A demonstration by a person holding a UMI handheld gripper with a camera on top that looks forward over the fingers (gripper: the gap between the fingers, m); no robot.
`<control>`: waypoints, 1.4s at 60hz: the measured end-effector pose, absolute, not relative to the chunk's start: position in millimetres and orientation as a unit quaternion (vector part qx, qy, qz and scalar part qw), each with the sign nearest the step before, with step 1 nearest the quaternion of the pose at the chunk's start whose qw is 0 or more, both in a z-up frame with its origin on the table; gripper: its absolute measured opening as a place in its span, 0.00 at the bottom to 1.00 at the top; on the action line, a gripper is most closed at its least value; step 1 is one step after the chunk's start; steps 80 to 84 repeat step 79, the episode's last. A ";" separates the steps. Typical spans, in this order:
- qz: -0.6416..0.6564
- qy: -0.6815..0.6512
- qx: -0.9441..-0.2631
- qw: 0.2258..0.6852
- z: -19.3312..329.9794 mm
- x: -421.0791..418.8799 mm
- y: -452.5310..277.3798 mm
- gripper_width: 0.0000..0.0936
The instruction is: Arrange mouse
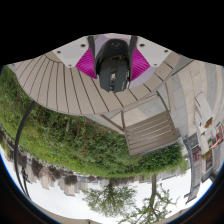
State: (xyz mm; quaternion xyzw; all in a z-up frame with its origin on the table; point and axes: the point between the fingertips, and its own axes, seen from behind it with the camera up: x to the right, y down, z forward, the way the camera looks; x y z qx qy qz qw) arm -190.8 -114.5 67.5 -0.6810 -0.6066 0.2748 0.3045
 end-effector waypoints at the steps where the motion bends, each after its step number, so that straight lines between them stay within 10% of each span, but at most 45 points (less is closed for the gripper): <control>1: 0.268 -0.606 -0.684 0.303 58.3 -193.8 -116.4 0.51; 9: 0.230 -0.614 -0.701 0.280 -7.0 -201.4 -134.9 0.52; 22: 0.186 -0.642 -0.674 0.316 -7.0 -195.7 -130.8 0.93; 48: 0.192 -0.646 -0.671 0.309 198.1 17.2 -113.3 0.91; 84: 0.189 -0.608 -0.706 0.310 214.7 126.5 -88.2 0.91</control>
